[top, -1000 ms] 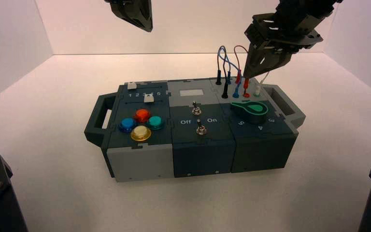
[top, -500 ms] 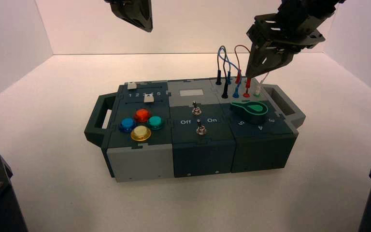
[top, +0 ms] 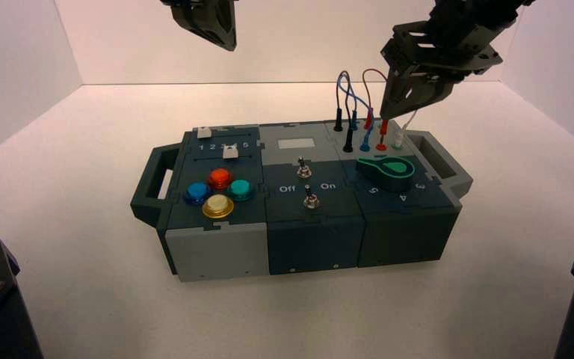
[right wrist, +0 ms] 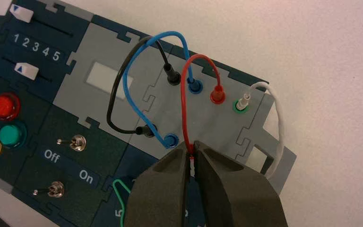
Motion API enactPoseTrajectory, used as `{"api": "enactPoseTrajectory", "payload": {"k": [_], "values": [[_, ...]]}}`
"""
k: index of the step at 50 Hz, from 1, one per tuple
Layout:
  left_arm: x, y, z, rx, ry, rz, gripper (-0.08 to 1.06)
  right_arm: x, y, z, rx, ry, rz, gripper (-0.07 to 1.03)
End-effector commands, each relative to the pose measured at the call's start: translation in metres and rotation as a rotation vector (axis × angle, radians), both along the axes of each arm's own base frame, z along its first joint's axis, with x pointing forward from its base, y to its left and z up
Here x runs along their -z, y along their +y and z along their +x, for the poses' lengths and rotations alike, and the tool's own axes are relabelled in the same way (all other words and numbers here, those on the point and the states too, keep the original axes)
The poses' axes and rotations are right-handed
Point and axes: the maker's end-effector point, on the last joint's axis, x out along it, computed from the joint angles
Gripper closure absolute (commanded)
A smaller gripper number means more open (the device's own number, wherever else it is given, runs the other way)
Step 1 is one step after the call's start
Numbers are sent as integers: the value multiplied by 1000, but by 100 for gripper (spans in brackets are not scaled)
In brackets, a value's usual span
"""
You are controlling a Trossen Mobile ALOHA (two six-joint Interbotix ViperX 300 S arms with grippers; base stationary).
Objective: Insert the red wire.
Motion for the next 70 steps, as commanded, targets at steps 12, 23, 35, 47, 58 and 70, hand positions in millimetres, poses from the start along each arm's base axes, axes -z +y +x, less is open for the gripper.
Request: {"api": "enactPoseTrajectory", "payload": {"k": [12,23,35,47,58,70], "values": [[-14,-3,8,0,-38,-21,101,-8,1,10,9,-36,7,98],[-14,-3,8,0,-38,-21,101,-8,-3,13,25,-35,6,98],[-14,-3,8,0,-38,-21,101,-7,-4,14,28,-32,5,98],[-14,-4,8,0,-38,-21,101,-6,-3,13,25,-24,6,98],[-13,-4,8,1,-37,-19,101,-3,-3,13,24,-18,2,98],[-13,-3,9,-1,-37,-19,101,-2,-2,13,21,-14,1,98]]}}
